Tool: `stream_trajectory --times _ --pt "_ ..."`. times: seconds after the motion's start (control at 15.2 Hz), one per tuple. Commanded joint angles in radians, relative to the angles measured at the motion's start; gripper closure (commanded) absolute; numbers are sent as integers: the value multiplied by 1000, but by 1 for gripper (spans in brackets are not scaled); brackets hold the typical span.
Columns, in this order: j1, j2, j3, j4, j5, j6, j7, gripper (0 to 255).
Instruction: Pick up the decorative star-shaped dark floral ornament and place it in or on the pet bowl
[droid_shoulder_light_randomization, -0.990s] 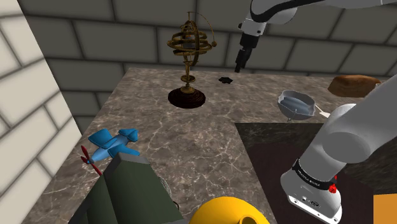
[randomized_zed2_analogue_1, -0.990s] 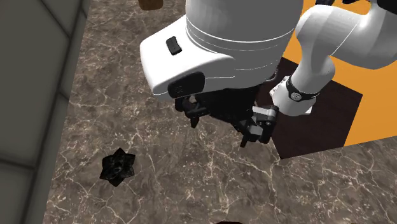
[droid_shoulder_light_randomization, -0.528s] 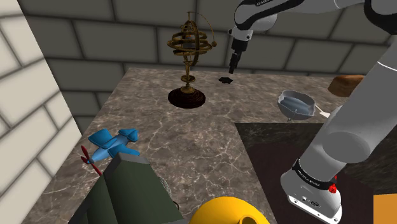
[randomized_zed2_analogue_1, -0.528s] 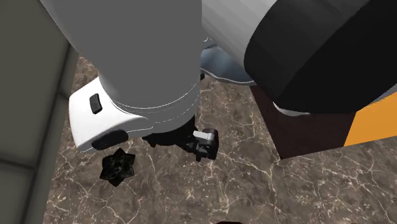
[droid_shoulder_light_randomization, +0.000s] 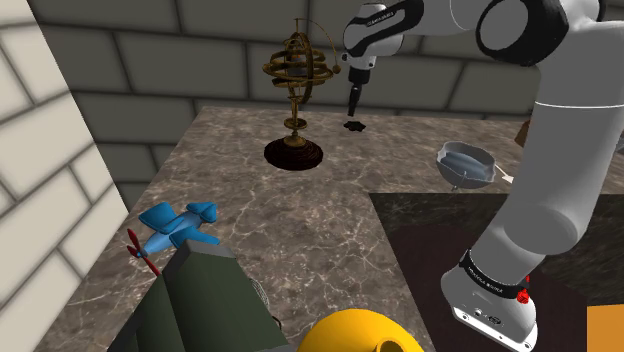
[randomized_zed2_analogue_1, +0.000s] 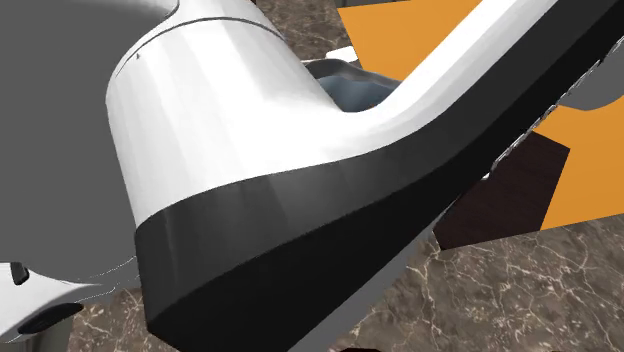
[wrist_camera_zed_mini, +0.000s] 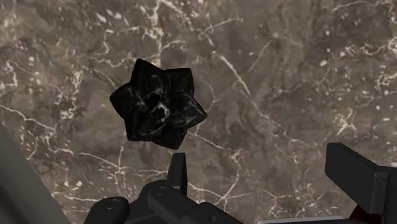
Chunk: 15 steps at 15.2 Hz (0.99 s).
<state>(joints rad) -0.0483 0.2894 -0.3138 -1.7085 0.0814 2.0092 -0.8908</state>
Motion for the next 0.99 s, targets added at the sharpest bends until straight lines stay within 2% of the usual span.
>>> stream_trajectory --times 0.0,0.53,0.92 --pt "-14 75 6 79 10 -5 -40 0" --pt "-19 110 12 26 23 82 -48 0" --pt "-19 111 12 26 23 82 -48 0"
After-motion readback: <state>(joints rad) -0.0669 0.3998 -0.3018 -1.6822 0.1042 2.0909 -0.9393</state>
